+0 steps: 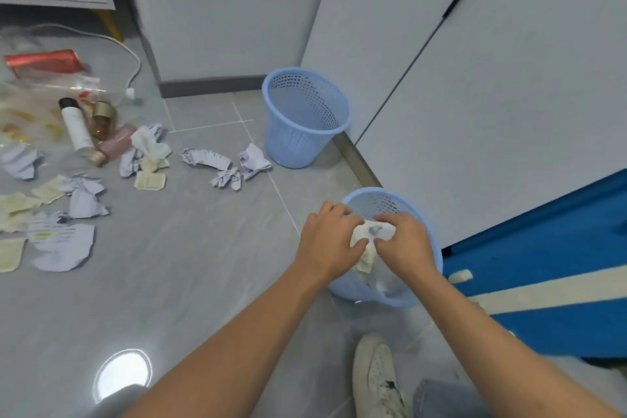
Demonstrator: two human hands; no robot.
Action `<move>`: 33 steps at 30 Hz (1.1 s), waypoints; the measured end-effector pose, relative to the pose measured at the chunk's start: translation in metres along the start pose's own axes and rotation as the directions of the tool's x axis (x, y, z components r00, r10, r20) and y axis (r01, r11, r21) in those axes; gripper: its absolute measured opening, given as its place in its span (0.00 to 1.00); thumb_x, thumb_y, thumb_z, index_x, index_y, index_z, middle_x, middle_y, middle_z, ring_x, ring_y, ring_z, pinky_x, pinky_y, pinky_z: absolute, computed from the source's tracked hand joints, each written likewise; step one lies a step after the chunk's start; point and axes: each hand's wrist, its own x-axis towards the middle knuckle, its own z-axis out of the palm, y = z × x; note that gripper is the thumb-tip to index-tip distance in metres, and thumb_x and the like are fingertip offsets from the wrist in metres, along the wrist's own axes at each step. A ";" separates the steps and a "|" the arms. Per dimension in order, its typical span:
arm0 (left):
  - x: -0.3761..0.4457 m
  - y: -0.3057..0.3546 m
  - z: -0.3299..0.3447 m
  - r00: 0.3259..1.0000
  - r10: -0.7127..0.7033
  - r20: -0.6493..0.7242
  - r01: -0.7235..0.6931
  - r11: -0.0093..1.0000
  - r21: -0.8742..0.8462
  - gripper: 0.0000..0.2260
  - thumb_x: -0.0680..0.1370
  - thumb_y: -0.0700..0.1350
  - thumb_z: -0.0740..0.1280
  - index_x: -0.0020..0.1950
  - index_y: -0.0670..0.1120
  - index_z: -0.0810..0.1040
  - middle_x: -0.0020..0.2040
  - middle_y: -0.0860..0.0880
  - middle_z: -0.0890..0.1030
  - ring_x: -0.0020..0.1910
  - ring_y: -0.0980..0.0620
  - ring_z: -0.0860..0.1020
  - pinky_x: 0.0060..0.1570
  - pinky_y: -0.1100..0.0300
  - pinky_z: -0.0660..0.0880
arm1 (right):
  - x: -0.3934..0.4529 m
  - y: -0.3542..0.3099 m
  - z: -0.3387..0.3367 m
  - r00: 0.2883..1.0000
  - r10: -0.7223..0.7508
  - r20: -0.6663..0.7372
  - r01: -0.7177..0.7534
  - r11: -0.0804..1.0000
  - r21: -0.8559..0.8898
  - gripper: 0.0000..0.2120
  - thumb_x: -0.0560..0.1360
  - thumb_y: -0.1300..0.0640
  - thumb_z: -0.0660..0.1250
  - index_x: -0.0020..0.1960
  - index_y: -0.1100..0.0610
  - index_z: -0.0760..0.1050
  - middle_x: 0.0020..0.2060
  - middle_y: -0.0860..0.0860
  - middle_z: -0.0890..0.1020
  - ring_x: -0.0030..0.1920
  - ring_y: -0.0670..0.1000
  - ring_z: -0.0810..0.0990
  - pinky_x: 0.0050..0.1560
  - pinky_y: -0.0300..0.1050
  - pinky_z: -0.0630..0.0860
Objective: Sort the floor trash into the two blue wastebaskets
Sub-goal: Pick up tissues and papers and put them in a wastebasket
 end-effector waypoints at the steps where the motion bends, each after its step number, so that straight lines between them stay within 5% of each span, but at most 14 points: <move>1: -0.007 -0.010 -0.010 1.000 -0.006 -0.026 0.006 1.000 0.002 0.16 0.77 0.57 0.66 0.61 0.54 0.82 0.58 0.52 0.79 0.61 0.47 0.74 0.51 0.50 0.73 | -0.001 -0.012 0.002 1.000 -0.017 -0.019 0.017 1.000 0.008 0.20 0.70 0.59 0.72 0.61 0.49 0.82 0.59 0.48 0.82 0.60 0.52 0.80 0.57 0.47 0.75; 9: -0.066 -0.121 -0.117 0.957 -0.255 -0.136 0.269 0.958 0.102 0.13 0.80 0.54 0.64 0.61 0.53 0.81 0.56 0.51 0.80 0.61 0.47 0.73 0.54 0.51 0.74 | 0.003 -0.176 0.061 0.957 -0.288 0.003 0.287 0.953 0.098 0.15 0.72 0.58 0.68 0.58 0.50 0.82 0.57 0.50 0.83 0.61 0.53 0.78 0.62 0.50 0.75; 14: -0.066 -0.191 -0.145 0.904 -0.397 -0.157 0.423 0.886 0.191 0.13 0.80 0.55 0.63 0.61 0.53 0.80 0.55 0.51 0.79 0.60 0.47 0.74 0.52 0.51 0.73 | 0.033 -0.237 0.120 0.910 -0.401 0.108 0.392 0.915 0.098 0.13 0.72 0.58 0.67 0.55 0.51 0.82 0.54 0.53 0.82 0.57 0.56 0.79 0.54 0.50 0.76; 17: -0.051 -0.218 -0.152 0.871 -0.468 -0.147 0.490 0.844 0.218 0.13 0.80 0.55 0.64 0.62 0.53 0.80 0.56 0.50 0.79 0.61 0.47 0.73 0.52 0.51 0.73 | 0.060 -0.243 0.143 0.908 -0.372 0.194 0.362 0.928 0.088 0.15 0.73 0.59 0.65 0.58 0.53 0.81 0.56 0.54 0.80 0.57 0.58 0.78 0.51 0.49 0.76; 26: -0.002 -0.226 -0.143 0.741 -0.664 0.098 0.620 0.733 0.281 0.20 0.80 0.55 0.63 0.71 0.52 0.74 0.64 0.47 0.76 0.66 0.45 0.72 0.54 0.49 0.76 | 0.115 -0.207 0.143 0.876 -0.257 0.409 0.297 0.954 -0.036 0.25 0.72 0.62 0.65 0.69 0.56 0.73 0.69 0.55 0.72 0.63 0.63 0.71 0.63 0.51 0.69; 33: 0.065 -0.306 -0.089 0.853 -0.516 0.073 0.483 0.835 0.263 0.26 0.78 0.53 0.66 0.76 0.53 0.69 0.71 0.44 0.69 0.70 0.39 0.68 0.60 0.43 0.75 | 0.193 -0.185 0.206 0.862 -0.356 0.361 0.405 0.912 -0.067 0.24 0.73 0.64 0.62 0.69 0.57 0.73 0.66 0.57 0.73 0.64 0.63 0.70 0.64 0.51 0.66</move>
